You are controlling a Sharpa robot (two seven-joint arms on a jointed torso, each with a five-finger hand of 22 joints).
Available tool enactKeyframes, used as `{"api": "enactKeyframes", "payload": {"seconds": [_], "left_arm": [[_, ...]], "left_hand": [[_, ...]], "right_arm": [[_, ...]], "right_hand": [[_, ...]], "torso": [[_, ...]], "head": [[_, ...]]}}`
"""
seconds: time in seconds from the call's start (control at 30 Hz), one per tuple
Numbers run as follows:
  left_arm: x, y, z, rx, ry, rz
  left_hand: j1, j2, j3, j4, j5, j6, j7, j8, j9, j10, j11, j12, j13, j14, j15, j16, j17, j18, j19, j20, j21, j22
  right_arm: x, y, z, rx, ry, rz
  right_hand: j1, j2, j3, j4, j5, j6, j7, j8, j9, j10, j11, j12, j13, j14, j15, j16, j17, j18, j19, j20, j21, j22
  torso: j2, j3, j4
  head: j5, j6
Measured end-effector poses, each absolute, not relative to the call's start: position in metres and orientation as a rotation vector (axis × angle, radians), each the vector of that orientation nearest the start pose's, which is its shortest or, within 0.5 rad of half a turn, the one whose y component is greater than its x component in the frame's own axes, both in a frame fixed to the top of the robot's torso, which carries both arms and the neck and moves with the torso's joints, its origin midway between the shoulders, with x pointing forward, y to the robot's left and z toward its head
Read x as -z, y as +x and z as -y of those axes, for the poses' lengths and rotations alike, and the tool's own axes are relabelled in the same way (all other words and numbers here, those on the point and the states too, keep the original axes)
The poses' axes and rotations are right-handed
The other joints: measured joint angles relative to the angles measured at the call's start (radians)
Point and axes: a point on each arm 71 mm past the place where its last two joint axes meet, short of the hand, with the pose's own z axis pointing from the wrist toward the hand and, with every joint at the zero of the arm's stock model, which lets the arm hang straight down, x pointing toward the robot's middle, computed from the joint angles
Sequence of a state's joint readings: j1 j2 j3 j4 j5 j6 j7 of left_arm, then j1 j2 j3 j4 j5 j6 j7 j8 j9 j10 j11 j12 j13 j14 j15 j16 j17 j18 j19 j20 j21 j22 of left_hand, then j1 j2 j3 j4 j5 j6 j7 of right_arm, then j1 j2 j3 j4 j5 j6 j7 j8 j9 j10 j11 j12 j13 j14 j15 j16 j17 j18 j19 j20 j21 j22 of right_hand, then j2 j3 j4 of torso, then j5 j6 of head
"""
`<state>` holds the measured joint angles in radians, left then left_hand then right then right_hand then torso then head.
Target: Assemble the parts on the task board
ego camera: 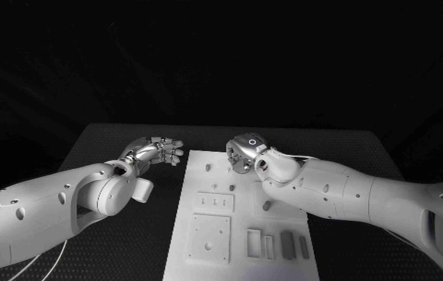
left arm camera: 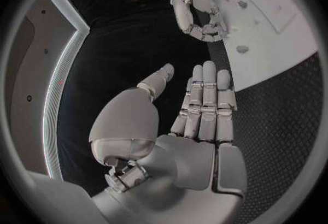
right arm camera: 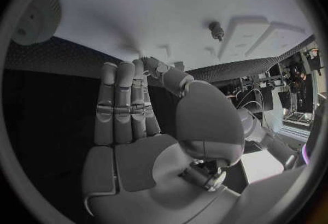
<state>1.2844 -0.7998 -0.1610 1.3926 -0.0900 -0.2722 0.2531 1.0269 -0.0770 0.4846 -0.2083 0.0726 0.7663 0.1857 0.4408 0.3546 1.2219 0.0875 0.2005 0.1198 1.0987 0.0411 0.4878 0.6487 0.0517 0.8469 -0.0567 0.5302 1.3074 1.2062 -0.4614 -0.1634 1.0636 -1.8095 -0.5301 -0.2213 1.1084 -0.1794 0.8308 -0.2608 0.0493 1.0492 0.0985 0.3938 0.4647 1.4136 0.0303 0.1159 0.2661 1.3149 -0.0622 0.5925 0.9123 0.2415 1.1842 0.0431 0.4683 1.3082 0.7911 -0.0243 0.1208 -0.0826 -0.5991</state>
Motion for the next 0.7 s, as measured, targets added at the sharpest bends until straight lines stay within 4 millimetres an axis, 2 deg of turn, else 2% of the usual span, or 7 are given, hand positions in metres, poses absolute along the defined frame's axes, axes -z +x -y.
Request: {"api": "enactKeyframes", "payload": {"seconds": [0.2,0.5,0.57,0.63,0.7], "left_arm": [[0.1955,0.5126,-0.2271,1.341,-1.049,-1.606],[0.1954,0.5126,-0.2267,1.342,-1.049,-1.607],[0.1954,0.5126,-0.2265,1.342,-1.048,-1.607],[0.1954,0.5126,-0.2265,1.342,-1.048,-1.607],[0.1955,0.5126,-0.2264,1.342,-1.048,-1.608]], "left_hand": [[-0.004,0.004,0.0,0.0,0.0,0.0,0.0,0.0,0.0,0.0,0.0,0.0,0.0,0.0,0.0,0.0,0.0,0.001,0.0,0.0,0.004,0.0],[-0.003,0.003,0.0,0.0,0.0,0.0,0.0,0.0,-0.001,0.0,0.0,-0.003,0.0,0.0,0.0,0.0,0.001,0.0,0.0,0.0,0.004,0.001],[-0.003,0.003,0.0,0.0,0.0,0.0,0.0,0.0,-0.001,0.0,0.0,-0.004,0.0,0.0,0.0,0.0,0.001,0.0,0.0,0.0,0.004,0.001],[-0.003,0.003,0.0,0.0,0.0,0.0,0.0,0.0,-0.001,0.0,0.0,-0.004,0.0,0.0,0.0,0.0,0.001,0.0,0.0,0.0,0.004,0.001],[-0.003,0.003,0.0,0.0,0.0,0.0,0.0,0.0,-0.001,0.0,0.0,-0.004,0.0,0.0,0.0,0.0,0.001,0.0,0.0,0.0,0.004,0.001]], "right_arm": [[0.2252,0.5432,0.1343,-0.339,-0.405,-1.418],[0.2256,0.5442,0.1324,-0.337,-0.403,-1.422],[0.2266,0.5451,0.1328,-0.336,-0.398,-1.429],[0.2285,0.546,0.134,-0.333,-0.392,-1.439],[0.2293,0.5471,0.135,-0.33,-0.385,-1.446]], "right_hand": [[0.0,0.0,0.0,0.0,0.0,0.0,0.0,-0.003,0.0,0.0,0.0,0.0,0.0,0.0,0.0,0.0,0.0,0.012,0.0,0.0,0.003,0.0],[0.0,0.0,0.005,0.005,0.0,0.0,0.0,-0.002,0.0,-0.003,0.003,-0.016,0.002,0.0,0.0,0.0,0.0,0.013,0.0,0.0,0.004,-0.001],[0.0,0.0,0.008,0.008,0.0,-0.025,0.009,-0.015,0.01,-0.034,0.014,-0.034,0.001,-0.008,0.008,0.0,0.0,0.011,-0.01,0.005,0.004,-0.001],[0.003,-0.016,0.013,0.013,0.0,-0.066,0.026,-0.041,0.02,-0.075,0.028,-0.049,-0.007,-0.017,0.017,0.0,0.0,-0.001,-0.017,0.005,0.004,-0.001],[0.007,-0.031,0.013,0.013,0.0,-0.099,0.042,-0.059,0.012,-0.121,0.043,-0.062,-0.027,-0.023,0.023,0.0,0.0,0.001,-0.019,0.007,0.005,-0.001]], "torso": [[0.0,0.0004,0.0004],[0.001,0.0006,-0.0006],[0.001,0.0001,-0.0006],[0.001,-0.0004,-0.0004],[0.001,-0.0006,0.0]], "head": [[0.002,0.0],[0.002,0.0],[0.002,0.001],[0.002,0.001],[0.001,0.001]]}}
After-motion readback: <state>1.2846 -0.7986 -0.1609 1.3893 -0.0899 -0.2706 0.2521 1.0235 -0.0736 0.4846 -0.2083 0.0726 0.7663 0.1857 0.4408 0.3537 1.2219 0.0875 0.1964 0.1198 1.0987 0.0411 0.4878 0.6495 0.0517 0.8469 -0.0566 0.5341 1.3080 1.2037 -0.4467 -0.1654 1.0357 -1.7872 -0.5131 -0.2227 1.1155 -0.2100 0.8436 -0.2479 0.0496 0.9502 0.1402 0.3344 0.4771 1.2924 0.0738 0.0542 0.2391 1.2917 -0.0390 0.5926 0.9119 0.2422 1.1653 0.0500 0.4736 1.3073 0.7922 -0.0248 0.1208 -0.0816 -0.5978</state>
